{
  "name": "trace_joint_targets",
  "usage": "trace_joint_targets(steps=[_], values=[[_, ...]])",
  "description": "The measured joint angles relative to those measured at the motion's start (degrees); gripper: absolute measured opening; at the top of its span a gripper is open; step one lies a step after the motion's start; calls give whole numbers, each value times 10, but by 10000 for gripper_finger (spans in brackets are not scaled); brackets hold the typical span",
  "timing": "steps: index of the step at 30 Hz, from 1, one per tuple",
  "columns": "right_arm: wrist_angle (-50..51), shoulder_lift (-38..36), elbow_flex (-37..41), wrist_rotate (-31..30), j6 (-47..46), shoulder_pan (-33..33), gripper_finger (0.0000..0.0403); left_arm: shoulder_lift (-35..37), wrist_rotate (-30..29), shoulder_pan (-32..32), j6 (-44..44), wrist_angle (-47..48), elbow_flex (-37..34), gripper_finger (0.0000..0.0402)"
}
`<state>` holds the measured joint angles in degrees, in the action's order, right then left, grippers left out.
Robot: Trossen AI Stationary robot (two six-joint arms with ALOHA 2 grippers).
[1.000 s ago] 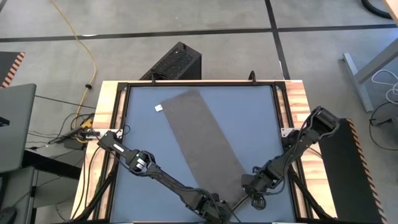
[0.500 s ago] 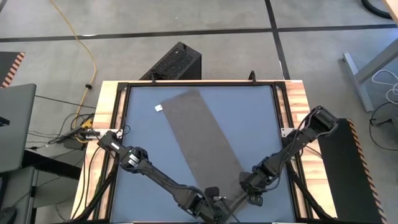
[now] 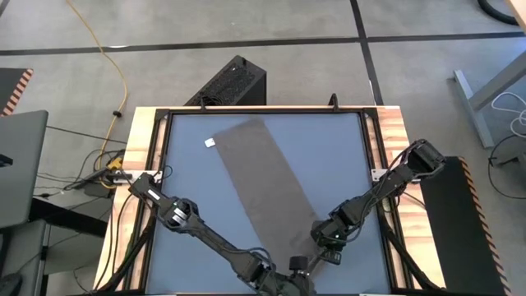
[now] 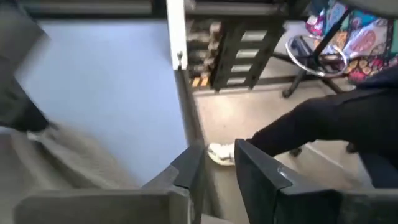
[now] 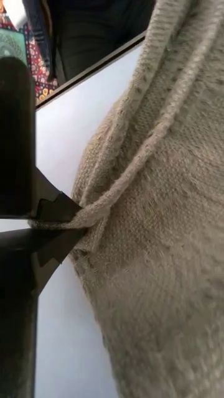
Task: Roll towel into tight, uniform cylinder
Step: Roll the gray towel
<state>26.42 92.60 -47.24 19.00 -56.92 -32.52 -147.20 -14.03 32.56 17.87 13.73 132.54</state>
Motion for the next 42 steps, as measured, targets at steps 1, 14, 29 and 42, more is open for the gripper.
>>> trace_joint_targets(steps=[1, 14, 29, 42], values=[[1, 0, 0, 6, 0, 1, 28, -5, 4, -6, 0, 2, -2, 69], [3, 0, 0, 19, -25, 1, 28, -21, 46, -39, 4, 30, 0, 26], [4, 0, -1, 30, -58, -1, 47, -48, 37, -41, 23, 65, -4, 20], [39, -21, -15, 55, -17, -10, 135, -46, 35, -41, 28, 104, -4, 19]])
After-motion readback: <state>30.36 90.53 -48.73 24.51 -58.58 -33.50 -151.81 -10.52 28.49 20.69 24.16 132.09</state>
